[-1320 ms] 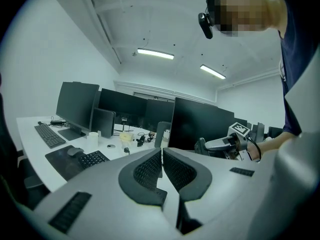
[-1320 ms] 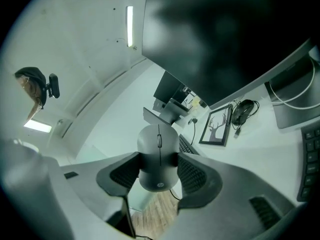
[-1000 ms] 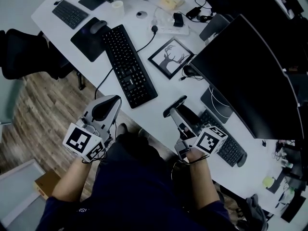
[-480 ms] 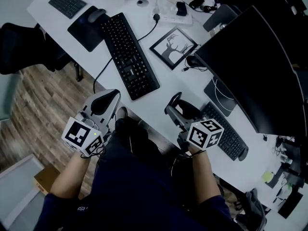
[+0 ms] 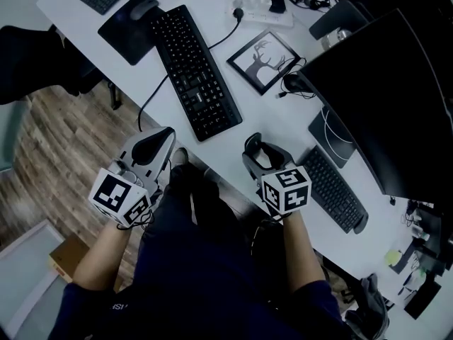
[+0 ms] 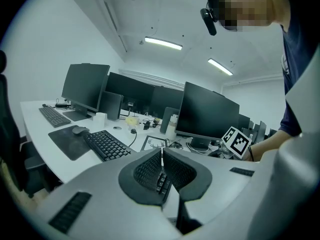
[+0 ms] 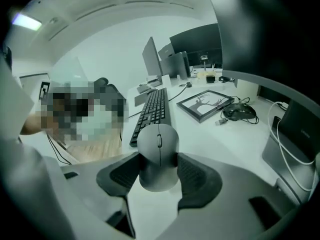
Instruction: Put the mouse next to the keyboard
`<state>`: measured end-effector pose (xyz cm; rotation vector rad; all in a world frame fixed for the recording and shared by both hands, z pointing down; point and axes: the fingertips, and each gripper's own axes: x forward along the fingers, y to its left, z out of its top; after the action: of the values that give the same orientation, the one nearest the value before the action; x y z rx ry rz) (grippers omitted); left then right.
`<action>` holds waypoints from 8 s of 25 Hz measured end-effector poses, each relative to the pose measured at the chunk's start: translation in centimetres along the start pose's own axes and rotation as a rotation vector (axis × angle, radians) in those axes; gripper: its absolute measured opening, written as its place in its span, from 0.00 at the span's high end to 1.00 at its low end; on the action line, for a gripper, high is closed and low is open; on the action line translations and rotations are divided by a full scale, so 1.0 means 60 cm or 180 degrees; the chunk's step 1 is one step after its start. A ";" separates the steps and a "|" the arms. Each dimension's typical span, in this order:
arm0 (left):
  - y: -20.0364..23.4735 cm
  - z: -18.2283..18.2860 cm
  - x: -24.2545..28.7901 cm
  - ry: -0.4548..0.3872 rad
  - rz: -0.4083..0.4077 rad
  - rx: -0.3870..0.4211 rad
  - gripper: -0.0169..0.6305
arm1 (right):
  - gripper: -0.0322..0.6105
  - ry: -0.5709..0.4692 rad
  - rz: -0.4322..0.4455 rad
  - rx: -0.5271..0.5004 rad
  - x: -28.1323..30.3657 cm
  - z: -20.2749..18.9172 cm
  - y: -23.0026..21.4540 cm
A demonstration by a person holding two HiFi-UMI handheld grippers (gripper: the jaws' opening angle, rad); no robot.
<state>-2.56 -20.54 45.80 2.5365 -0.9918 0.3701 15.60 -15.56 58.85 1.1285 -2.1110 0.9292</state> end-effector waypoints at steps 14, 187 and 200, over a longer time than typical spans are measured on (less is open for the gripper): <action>0.020 -0.021 -0.004 0.0043 -0.0015 -0.0069 0.91 | 0.58 0.0559 -0.0410 -0.0684 0.034 -0.030 -0.004; -0.050 0.129 -0.036 -0.0308 -0.0038 0.0422 0.91 | 0.95 -0.1511 -0.0349 -0.0514 -0.188 0.257 0.114; -0.051 0.127 -0.022 -0.0277 -0.0062 0.0421 0.91 | 0.95 -0.1503 -0.0277 -0.0384 -0.178 0.253 0.099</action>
<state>-0.65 -21.12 37.72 2.6996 -1.0041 0.3325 13.32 -20.07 40.00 1.4723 -2.4205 0.5192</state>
